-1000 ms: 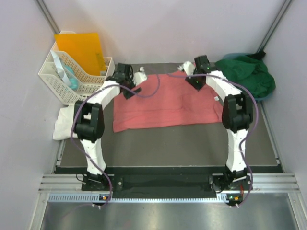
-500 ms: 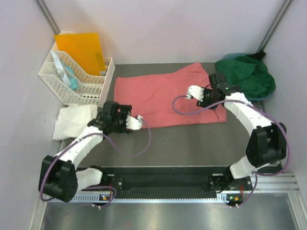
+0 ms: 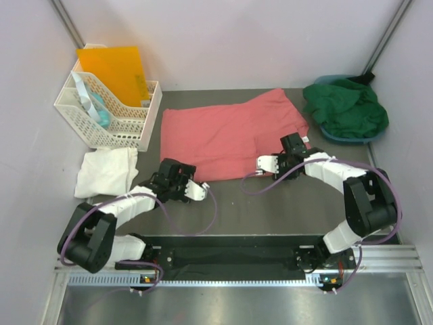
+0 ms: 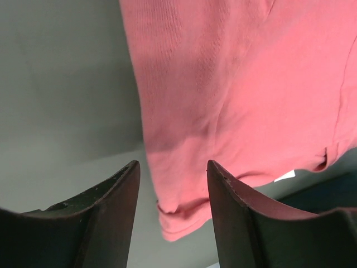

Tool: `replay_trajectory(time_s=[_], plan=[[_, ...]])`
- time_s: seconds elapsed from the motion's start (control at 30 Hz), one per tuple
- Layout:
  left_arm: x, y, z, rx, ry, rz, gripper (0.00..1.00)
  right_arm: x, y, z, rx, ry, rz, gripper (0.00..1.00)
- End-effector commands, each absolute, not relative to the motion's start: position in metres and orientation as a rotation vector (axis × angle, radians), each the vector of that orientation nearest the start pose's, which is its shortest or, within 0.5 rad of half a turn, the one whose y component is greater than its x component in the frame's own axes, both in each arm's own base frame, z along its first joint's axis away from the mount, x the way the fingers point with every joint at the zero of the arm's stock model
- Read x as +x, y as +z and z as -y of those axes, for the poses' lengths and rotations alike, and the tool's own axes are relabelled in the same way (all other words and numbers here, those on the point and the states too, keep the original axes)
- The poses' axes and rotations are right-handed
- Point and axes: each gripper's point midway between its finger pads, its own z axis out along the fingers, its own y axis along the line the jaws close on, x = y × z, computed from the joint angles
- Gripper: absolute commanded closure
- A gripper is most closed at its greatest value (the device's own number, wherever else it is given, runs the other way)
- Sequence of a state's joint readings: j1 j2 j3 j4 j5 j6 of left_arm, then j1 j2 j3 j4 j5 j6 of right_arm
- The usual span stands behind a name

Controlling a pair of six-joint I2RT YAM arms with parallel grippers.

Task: Fold and stack the t-shirts
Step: Fold the flattened tshirt in 1/3 of the way

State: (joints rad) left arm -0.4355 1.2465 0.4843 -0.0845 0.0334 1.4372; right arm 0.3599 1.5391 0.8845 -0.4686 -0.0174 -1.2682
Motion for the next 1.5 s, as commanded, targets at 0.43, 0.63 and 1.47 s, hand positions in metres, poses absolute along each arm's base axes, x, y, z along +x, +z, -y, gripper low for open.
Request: replay_trajectory(time_s=[0.43, 0.63, 1.47], plan=[[0.329, 0.039, 0.108, 1.955, 0.453, -1.541, 0.01, 0.337, 0.022, -0.088, -2.042, -0.315, -1.802, 0.46], [0.327, 0.037, 0.107, 1.976, 0.455, -1.549, 0.1, 0.349, 0.011, -0.086, -2.035, -0.372, -1.791, 0.55], [0.189, 0.046, 0.073, 2.25, 0.162, -1.461, 1.0, 0.209, 0.021, -0.067, -2.266, -0.126, -1.794, 1.0]])
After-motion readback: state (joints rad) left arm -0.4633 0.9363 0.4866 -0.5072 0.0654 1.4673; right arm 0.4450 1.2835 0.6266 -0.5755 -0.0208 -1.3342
